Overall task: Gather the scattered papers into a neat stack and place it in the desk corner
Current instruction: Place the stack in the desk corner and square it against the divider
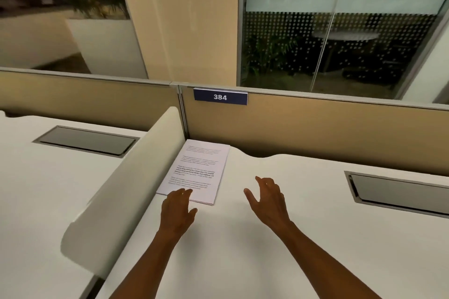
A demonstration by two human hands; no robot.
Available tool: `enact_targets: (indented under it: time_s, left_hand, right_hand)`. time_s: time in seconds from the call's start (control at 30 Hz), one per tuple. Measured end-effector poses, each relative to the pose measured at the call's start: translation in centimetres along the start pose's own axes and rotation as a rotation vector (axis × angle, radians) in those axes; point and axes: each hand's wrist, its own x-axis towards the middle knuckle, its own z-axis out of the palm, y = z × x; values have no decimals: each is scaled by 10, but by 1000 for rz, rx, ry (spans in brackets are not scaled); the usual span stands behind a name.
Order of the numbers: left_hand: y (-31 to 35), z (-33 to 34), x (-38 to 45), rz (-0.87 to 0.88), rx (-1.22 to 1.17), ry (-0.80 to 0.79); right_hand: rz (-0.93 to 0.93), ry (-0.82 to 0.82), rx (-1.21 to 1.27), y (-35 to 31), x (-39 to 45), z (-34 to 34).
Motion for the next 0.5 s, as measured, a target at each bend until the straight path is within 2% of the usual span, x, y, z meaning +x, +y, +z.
enact_targets:
  time_s: [0.27, 0.5]
  left_hand:
    - [-33, 19, 40, 74, -41, -23]
    - [-44, 46, 75, 282, -32, -14]
  right_hand:
    - [17, -113, 3, -34, 62, 62]
    - [34, -152, -15, -41, 124, 101]
